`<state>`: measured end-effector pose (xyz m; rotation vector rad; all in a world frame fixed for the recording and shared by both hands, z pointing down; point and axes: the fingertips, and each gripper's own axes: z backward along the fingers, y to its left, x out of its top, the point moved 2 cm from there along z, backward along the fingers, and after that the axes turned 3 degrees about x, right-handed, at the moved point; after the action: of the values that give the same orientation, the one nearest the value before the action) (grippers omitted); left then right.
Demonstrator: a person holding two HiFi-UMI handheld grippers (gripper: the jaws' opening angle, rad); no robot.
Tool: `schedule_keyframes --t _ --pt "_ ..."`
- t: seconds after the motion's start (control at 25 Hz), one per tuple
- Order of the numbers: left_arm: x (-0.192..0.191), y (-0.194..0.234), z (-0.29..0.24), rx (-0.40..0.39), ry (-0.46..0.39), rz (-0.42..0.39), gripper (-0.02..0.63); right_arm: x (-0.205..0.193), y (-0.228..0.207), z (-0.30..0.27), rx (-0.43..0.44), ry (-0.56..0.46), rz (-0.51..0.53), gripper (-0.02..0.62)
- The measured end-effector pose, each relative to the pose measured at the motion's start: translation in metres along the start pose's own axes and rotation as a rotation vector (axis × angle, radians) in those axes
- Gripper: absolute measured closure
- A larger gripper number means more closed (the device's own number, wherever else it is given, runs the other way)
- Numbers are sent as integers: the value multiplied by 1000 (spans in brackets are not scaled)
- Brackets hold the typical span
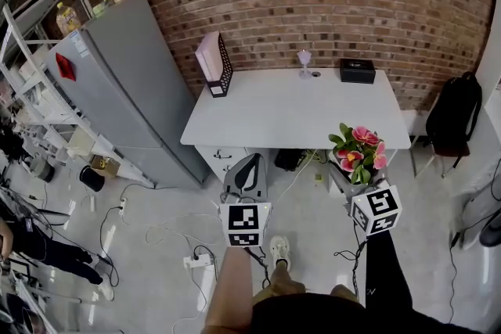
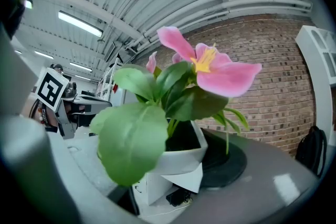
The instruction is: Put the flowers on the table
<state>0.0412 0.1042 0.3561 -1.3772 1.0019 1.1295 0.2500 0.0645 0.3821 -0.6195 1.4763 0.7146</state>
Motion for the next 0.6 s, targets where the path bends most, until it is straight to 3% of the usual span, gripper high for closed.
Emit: schedule_keyframes --t 0.16,0.6 --pt "5 24 -41 -4 -20 -53 598 4 -11 -44 -3 -7 12 252" --pt "12 94 -177 -96 -50 -43 598 22 -55 -178 -53 -26 26 252"
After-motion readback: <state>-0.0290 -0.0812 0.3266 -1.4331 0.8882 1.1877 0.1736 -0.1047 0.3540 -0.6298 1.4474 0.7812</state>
